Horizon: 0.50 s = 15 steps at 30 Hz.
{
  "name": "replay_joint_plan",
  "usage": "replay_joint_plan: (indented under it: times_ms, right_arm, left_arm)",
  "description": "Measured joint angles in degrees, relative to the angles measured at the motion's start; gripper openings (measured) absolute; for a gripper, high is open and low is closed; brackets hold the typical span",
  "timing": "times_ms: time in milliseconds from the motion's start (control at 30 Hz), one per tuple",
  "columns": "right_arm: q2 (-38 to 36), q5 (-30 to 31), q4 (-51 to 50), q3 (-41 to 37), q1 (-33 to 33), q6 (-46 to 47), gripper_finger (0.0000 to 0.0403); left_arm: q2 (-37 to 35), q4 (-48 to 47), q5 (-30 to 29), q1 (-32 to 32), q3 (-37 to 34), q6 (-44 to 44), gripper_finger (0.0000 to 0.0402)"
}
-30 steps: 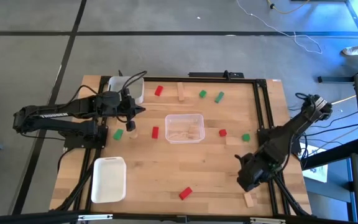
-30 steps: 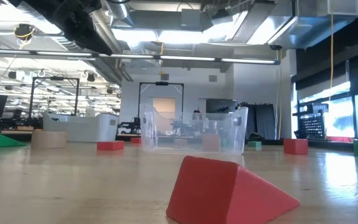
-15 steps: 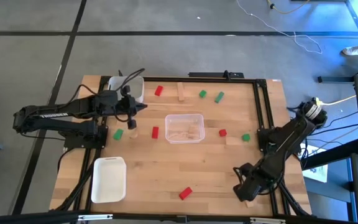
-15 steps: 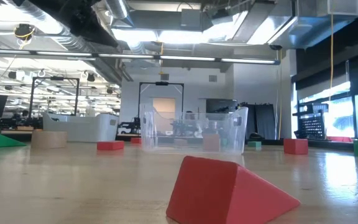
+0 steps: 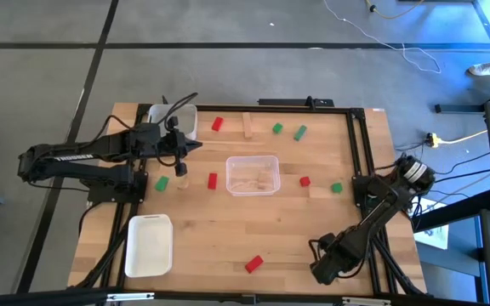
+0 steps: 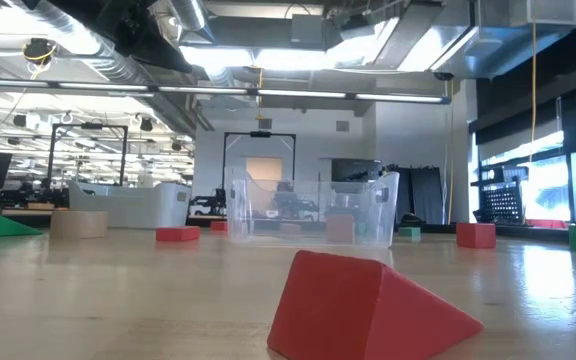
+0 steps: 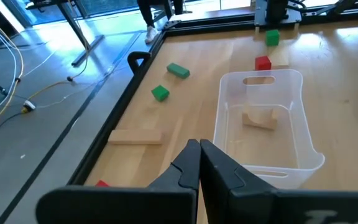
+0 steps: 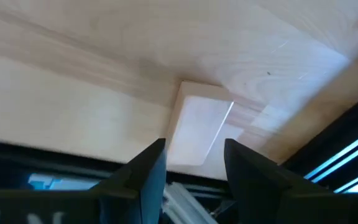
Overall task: Sort & place blocks by color
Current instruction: Put the brown block into the transparent bin
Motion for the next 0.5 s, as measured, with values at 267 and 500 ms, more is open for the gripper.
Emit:
replay_joint_plan:
  times_ms: [267, 500]
  right_arm:
    - [0.9, 0.4, 0.0, 0.0, 0.0, 1.3, 0.0162]
    - [0.9, 2.3, -0.1, -0.1, 0.6, 4.0, 0.0162]
  left_arm:
    - [5.8, -10.5, 5.4, 0.0, 10.2, 5.4, 0.0]
    - [12.8, -15.4, 16.4, 0.0, 18.9, 5.6, 0.0]
